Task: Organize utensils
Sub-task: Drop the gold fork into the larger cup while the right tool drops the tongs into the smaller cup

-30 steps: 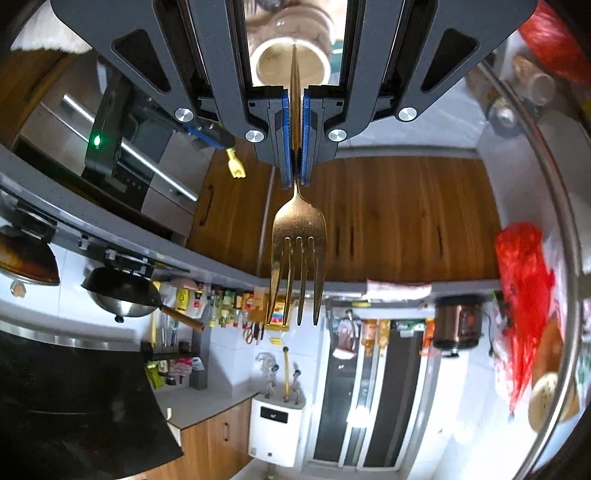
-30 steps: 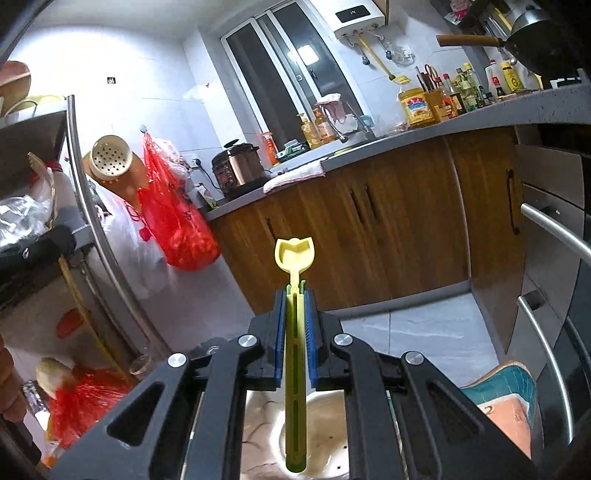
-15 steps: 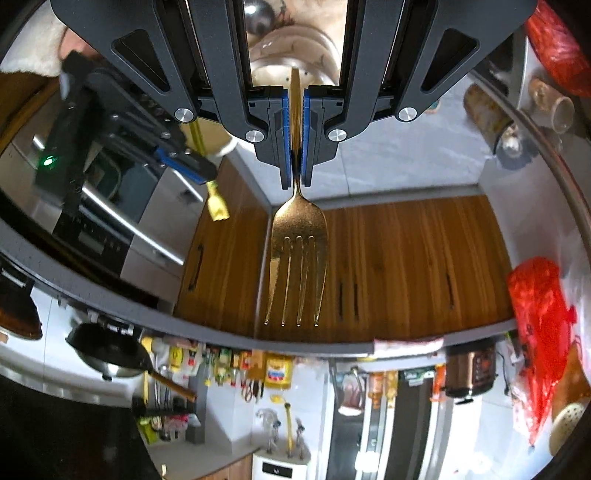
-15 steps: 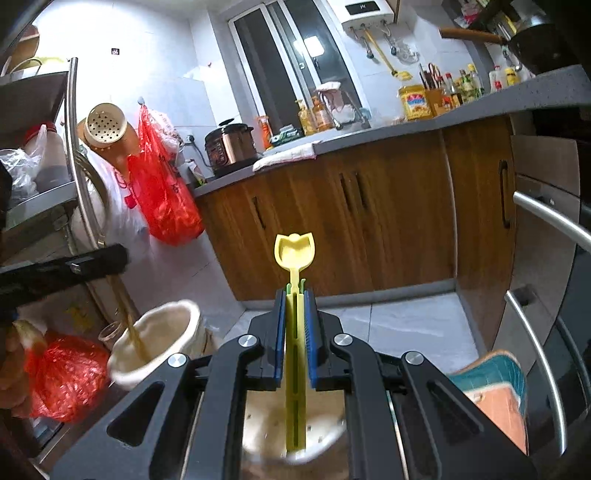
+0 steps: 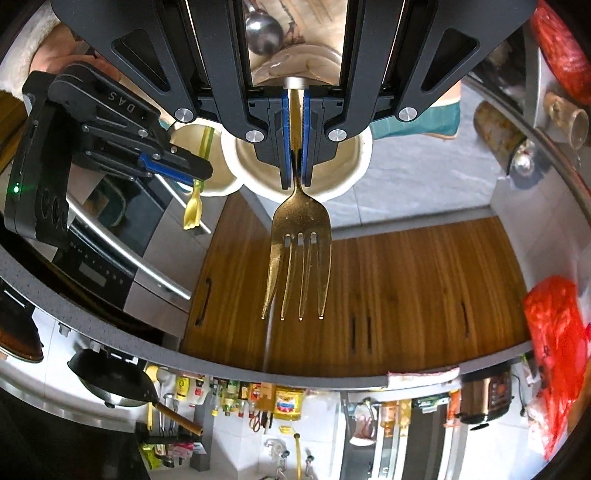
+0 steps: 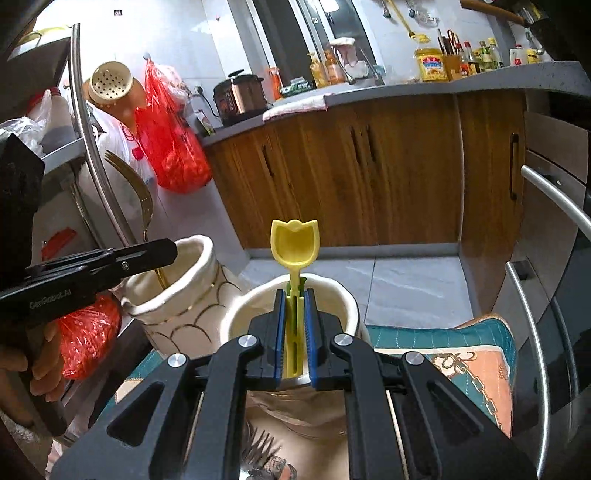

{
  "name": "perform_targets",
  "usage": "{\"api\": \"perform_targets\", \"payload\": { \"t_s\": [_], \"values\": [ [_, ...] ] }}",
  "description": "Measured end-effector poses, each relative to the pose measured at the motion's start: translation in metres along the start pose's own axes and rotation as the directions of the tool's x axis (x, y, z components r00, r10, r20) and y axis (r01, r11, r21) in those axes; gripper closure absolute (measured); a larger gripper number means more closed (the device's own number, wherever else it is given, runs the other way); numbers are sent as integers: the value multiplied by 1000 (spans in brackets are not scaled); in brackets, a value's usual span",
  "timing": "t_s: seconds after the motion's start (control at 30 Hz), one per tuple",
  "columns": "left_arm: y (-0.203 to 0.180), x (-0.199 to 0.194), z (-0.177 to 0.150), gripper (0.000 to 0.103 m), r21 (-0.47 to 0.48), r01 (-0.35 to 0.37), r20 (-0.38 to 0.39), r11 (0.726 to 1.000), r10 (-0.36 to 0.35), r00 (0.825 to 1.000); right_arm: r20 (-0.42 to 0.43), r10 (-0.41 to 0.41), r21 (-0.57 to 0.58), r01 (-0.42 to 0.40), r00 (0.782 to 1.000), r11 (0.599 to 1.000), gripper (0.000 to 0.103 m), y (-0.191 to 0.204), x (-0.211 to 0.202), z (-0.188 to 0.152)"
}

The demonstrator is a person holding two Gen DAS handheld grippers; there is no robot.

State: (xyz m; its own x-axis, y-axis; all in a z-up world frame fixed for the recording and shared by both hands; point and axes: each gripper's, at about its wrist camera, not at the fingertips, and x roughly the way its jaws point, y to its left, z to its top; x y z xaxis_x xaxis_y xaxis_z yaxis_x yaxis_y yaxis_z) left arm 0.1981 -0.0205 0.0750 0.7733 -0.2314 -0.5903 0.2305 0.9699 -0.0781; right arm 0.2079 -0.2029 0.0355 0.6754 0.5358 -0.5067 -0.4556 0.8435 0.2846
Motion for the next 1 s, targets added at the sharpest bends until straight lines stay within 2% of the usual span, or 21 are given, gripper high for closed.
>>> {"api": "perform_targets", "payload": {
  "t_s": [0.3, 0.7, 0.83, 0.93, 1.0],
  "values": [
    [-2, 7, 5, 97, 4, -17, -16, 1000, 17, 1000, -35, -15, 3, 16, 999, 1000, 93, 3, 5, 9],
    [-2, 16, 5, 97, -8, -31, -35, 999, 30, 999, -37, -13, 8, 14, 999, 1000, 91, 4, 7, 13],
    [-2, 13, 4, 97, -8, -28, -31, 1000, 28, 999, -29, -7, -2, 7, 1000, 1000, 80, 7, 1, 10],
    [-3, 4, 4, 91, -2, -25, -15, 1000, 25, 1000, -24, -13, -13, 12, 1000, 1000, 66, 11, -6, 7],
    [-4, -6, 2, 89, 7, -25, 2, 1000, 25, 1000, -22, -12, -6, 12, 1000, 1000, 62, 12, -13, 7]
  ]
}}
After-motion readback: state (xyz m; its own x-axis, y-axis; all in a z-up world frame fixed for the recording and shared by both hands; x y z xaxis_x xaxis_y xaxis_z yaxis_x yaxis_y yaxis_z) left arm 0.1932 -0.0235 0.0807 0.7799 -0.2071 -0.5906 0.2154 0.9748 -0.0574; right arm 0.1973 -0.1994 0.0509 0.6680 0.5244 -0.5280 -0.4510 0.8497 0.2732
